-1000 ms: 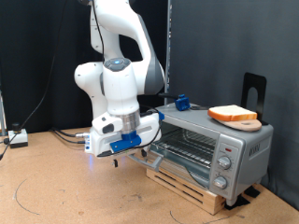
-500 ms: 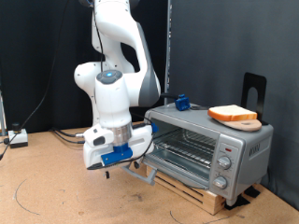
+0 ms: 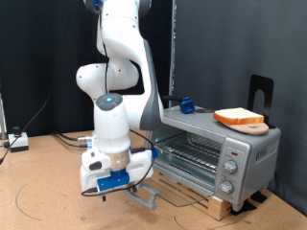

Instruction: Make a piece of toast with the oven

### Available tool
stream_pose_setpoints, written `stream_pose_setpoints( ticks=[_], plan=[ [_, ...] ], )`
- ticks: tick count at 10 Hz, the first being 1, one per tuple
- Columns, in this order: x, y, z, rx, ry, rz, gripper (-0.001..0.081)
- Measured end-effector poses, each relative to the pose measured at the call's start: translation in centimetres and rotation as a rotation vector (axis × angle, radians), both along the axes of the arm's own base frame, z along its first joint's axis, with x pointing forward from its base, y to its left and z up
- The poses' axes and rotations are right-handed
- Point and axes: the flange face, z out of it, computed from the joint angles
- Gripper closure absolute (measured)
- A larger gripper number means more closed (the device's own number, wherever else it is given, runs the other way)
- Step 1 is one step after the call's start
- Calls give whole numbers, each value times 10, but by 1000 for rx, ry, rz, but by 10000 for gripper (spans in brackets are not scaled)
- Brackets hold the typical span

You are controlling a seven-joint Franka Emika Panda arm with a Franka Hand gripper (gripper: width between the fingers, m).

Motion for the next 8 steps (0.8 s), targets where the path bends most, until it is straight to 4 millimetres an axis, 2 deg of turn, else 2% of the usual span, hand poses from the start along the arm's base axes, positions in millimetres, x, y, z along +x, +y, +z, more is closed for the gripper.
stream_pose_setpoints(
  ticks=[2, 4, 6, 8],
  plan=[
    [4, -1, -17, -4, 15, -21, -1],
    [7, -6, -21, 2, 0, -38, -1],
    [10, -25, -11, 2, -41, -41, -1],
    [9, -46, 7, 48, -42, -41, -1]
  ],
)
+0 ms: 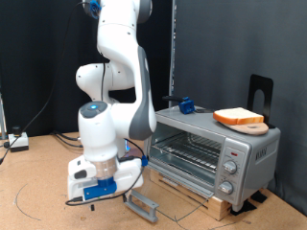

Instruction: Make a piece of toast with the oven

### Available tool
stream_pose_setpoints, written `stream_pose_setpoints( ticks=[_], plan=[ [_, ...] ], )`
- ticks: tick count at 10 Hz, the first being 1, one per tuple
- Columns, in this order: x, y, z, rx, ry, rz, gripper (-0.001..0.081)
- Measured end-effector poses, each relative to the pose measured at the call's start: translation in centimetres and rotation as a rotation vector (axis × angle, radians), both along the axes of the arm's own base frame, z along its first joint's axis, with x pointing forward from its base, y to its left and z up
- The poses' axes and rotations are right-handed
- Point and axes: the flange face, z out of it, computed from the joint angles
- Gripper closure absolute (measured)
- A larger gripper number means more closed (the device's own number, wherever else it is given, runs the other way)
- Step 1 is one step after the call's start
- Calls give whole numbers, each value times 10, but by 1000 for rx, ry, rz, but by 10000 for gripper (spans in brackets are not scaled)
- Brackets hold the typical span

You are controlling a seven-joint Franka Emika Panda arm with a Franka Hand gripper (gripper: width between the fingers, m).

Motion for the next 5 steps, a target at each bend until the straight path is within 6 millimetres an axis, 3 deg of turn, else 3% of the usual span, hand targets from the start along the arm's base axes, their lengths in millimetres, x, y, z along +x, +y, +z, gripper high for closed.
stream_pose_setpoints(
  ticks=[1, 2, 5],
  plan=[
    [-1, -5, 12, 34, 5, 10, -1],
    [-1, -4, 11, 26, 3, 7, -1],
    [-5, 18, 28, 233, -17, 77, -1]
  ],
)
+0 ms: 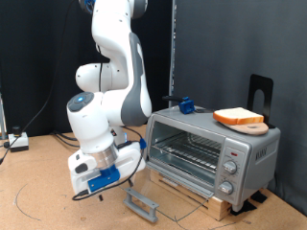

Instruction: Make a piece of toast with the oven

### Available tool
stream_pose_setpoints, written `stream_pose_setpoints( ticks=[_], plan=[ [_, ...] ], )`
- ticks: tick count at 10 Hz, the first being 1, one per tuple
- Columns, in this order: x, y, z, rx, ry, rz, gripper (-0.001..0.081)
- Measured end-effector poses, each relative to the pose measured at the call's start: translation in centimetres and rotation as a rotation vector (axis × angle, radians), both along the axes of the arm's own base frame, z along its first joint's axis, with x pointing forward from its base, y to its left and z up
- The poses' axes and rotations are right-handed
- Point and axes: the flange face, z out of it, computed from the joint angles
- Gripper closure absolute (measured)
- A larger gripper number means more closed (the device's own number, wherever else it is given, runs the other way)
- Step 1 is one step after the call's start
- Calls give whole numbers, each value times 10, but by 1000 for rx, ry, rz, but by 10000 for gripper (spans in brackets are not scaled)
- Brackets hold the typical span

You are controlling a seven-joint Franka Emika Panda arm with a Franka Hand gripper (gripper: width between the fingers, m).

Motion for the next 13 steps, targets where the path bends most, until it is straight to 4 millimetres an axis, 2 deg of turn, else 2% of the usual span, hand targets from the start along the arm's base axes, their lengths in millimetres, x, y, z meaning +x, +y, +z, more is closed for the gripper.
stream_pose_setpoints(
  ticks=[2, 5, 11, 13],
  plan=[
    [-6, 12, 25, 148, -8, 65, -1],
    [-14, 30, 63, 250, -2, 138, -1],
    [-31, 69, 127, 275, -21, 250, -1],
    [-39, 74, 133, 265, -17, 249, -1]
  ],
)
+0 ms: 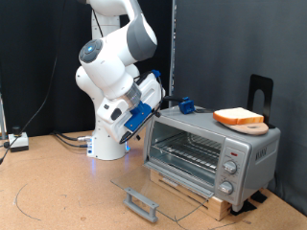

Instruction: Make a piece of toast with the oven

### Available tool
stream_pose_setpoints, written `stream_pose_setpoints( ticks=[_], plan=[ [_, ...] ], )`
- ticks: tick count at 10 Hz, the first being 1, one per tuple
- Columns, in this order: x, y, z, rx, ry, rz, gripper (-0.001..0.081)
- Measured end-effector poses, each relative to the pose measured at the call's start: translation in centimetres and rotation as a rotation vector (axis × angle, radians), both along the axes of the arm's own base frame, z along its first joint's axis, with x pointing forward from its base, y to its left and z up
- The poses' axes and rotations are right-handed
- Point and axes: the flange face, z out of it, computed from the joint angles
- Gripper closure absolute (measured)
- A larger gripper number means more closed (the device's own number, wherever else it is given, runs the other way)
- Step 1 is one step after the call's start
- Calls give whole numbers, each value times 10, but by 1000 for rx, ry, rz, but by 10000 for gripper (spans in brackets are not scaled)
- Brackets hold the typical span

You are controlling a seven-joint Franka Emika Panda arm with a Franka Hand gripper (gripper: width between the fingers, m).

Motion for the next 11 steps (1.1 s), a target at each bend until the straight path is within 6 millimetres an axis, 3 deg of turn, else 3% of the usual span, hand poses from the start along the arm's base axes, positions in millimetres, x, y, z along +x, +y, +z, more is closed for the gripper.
stream_pose_setpoints(
  ticks=[2, 5, 8, 10, 11],
  plan=[
    [2, 14, 9, 86, -120, 137, -1],
    [0, 43, 40, 164, -357, 431, -1],
    [-13, 69, 73, 136, -498, 760, -1],
    [-23, 82, 92, 138, -518, 825, -1],
    [-23, 81, 91, 138, -515, 821, -1]
  ],
)
